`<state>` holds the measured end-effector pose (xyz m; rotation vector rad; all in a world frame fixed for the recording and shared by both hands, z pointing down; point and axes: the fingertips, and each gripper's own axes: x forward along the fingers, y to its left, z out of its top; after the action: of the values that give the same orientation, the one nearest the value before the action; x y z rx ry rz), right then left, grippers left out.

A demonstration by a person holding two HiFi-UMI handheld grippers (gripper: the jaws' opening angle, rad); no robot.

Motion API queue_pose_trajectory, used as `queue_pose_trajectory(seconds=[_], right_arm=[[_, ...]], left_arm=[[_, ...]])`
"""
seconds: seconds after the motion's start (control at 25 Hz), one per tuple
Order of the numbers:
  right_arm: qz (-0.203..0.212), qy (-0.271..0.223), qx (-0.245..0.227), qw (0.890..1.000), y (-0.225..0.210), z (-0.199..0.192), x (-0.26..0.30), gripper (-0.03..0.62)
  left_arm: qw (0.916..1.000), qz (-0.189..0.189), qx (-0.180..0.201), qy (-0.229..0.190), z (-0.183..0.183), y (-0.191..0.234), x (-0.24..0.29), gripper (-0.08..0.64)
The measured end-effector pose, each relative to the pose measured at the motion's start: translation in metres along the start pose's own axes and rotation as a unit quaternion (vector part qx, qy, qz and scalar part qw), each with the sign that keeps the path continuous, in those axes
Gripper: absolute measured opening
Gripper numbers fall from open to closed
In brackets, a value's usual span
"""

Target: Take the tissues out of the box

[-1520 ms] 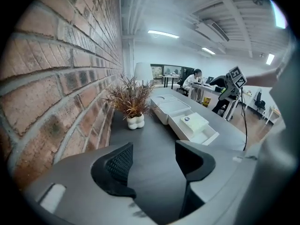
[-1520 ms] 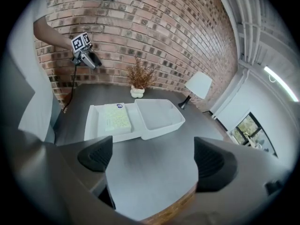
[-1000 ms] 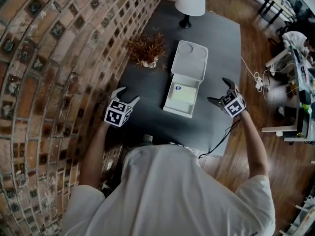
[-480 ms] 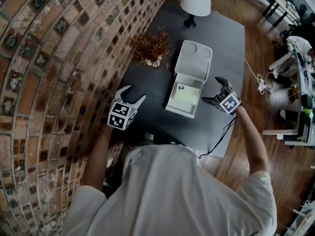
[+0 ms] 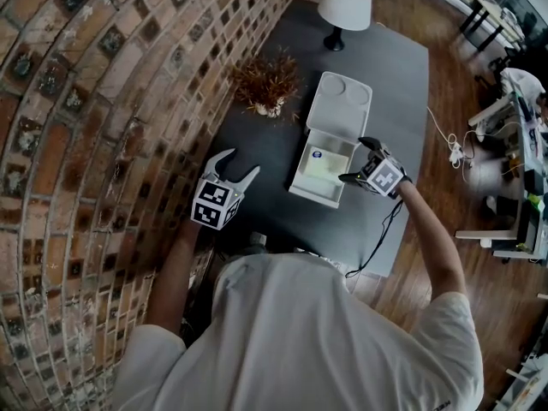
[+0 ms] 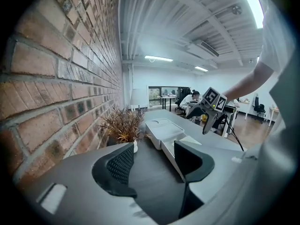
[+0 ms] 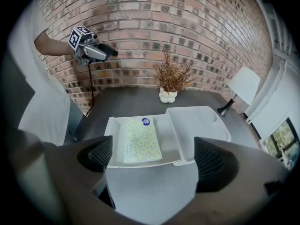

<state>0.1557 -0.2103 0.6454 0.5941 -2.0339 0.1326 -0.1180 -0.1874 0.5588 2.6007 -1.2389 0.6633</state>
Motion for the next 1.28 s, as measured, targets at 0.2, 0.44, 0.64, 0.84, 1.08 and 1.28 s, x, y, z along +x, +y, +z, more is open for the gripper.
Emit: queue_pose_trajectory(seconds=[0.2,0.44,0.64,0.84,1.08,1.28], right_arm=[[0.018,0.019,-0.02,0.999,0.01,0.005,0.019,0.538],[0.035,0.044,-0.036,0.998,0.021,0.001,0.042,0.538],[0.046,0.059,-0.042,0.996,0.026,-0.003,0.058,0.541],[0.059,0.083,-0.052,0.993,0.034,-0.01,0.074,0.549],[0.062,0.105,-0.078,0.989,0.035,-0.014,0.092,0.557],[0.07,0.123,-0.083,0.986,0.038,-0.015,0.104,0.563]], left_arm=[[0.9999,-0.002,-0.001,-0.011,0.002,-0.007,0.0,0.273],[0.9997,-0.001,-0.004,-0.023,0.006,-0.01,-0.004,0.273],[0.9994,-0.003,-0.003,-0.035,0.011,-0.014,-0.008,0.282],[0.9988,-0.002,-0.008,-0.048,0.019,-0.015,-0.013,0.281],[0.9972,0.007,-0.037,-0.065,0.023,-0.014,-0.023,0.281],[0.9967,0.012,-0.04,-0.07,0.02,-0.016,-0.026,0.281]])
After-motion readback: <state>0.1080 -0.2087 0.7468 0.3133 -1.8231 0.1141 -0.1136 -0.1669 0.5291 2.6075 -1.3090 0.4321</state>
